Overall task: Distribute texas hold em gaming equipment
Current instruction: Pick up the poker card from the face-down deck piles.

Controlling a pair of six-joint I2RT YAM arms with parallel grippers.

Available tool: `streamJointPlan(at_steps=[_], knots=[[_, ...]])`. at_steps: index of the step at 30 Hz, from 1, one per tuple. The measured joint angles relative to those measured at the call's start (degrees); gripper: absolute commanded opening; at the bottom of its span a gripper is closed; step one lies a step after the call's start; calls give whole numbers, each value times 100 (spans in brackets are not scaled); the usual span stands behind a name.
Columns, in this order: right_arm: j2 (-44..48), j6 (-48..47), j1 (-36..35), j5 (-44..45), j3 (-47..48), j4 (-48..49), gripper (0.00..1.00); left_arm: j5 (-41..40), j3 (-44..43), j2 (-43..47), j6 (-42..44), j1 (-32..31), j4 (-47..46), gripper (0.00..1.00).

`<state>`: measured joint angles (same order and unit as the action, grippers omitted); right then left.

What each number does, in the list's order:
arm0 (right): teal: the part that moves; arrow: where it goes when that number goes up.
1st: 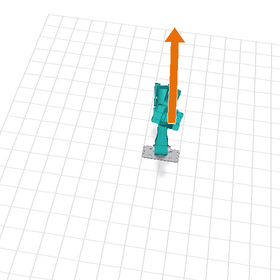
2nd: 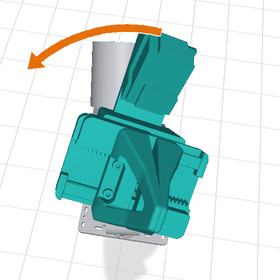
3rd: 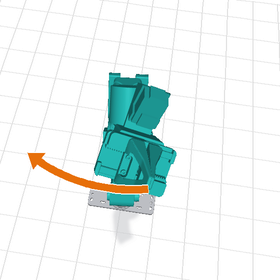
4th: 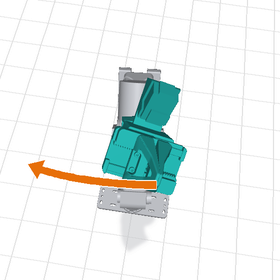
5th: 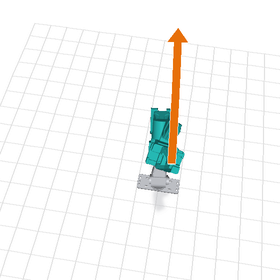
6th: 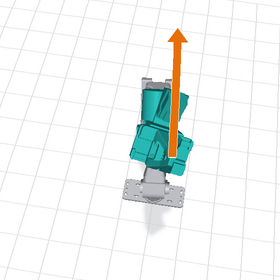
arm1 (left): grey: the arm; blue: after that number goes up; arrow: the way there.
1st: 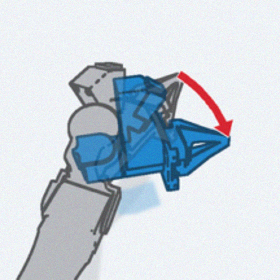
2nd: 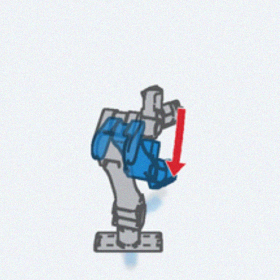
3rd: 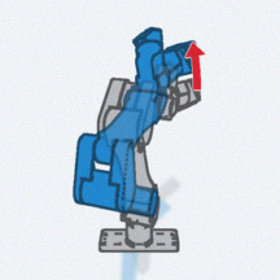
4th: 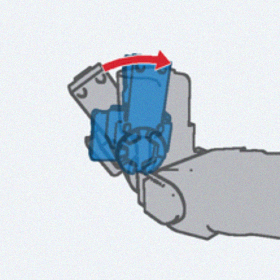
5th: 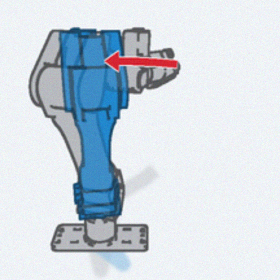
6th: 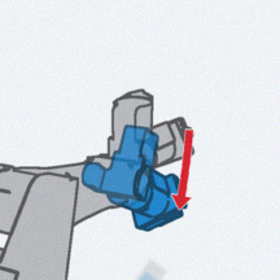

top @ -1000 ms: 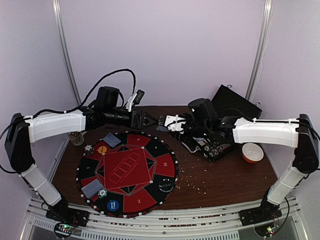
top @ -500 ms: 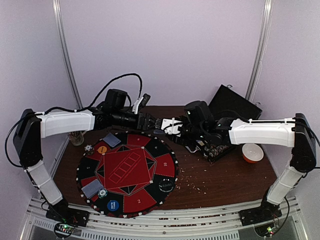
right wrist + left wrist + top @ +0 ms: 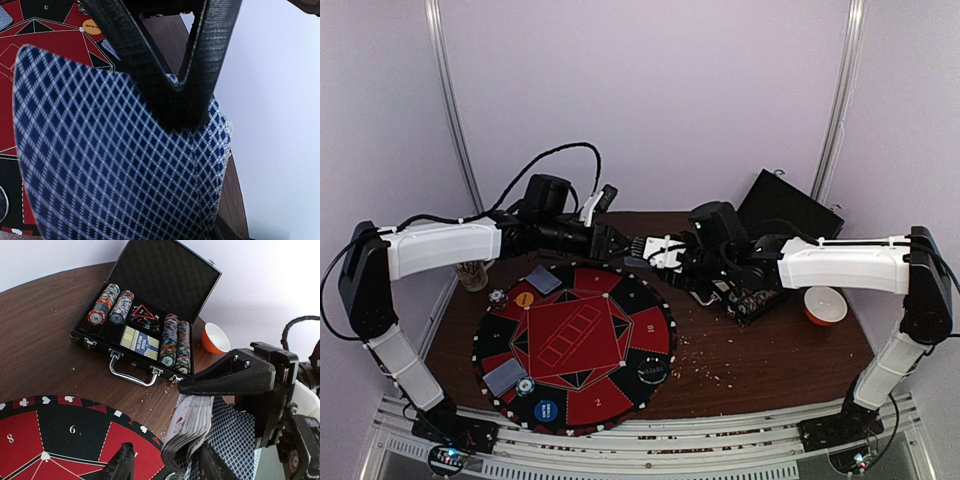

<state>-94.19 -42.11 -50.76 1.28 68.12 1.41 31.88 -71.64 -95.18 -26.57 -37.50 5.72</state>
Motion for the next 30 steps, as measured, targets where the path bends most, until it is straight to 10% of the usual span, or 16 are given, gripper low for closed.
streamJointPlan(at_steps=[17,30], knots=[[0,0,0,92,0,0,44,389,0,313,328,0,205,14],[0,-2,0,107,0,0,44,490,-269,136,546,0,704,31]])
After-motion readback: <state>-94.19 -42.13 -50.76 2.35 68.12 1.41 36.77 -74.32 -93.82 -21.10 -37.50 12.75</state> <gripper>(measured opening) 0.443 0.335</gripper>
